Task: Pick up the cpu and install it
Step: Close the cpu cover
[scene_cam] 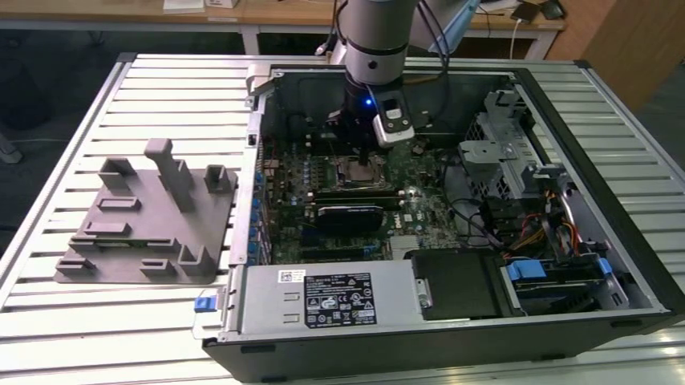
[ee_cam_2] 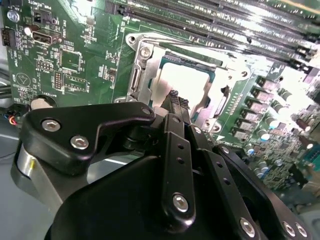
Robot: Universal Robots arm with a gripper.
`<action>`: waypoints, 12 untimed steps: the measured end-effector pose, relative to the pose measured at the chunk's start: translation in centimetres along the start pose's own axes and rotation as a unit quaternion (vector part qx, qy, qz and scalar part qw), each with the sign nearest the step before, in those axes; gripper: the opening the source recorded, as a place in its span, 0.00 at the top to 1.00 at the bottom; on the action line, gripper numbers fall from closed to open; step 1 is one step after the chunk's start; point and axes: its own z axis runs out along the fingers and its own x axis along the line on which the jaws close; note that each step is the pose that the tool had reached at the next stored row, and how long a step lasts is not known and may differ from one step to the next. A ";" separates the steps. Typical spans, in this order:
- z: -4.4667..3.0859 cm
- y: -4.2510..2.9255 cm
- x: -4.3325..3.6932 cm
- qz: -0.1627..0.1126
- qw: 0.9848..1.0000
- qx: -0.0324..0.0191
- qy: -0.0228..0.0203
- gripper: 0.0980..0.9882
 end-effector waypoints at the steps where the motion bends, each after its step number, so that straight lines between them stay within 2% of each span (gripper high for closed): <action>1: 0.00 -0.09 -0.01 -0.002 1.000 0.000 0.000 0.99; 7: 0.04 -0.46 0.03 -0.023 1.000 -0.001 0.001 0.99; 12: 0.08 -0.52 0.10 -0.053 0.999 -0.001 0.001 0.99</action>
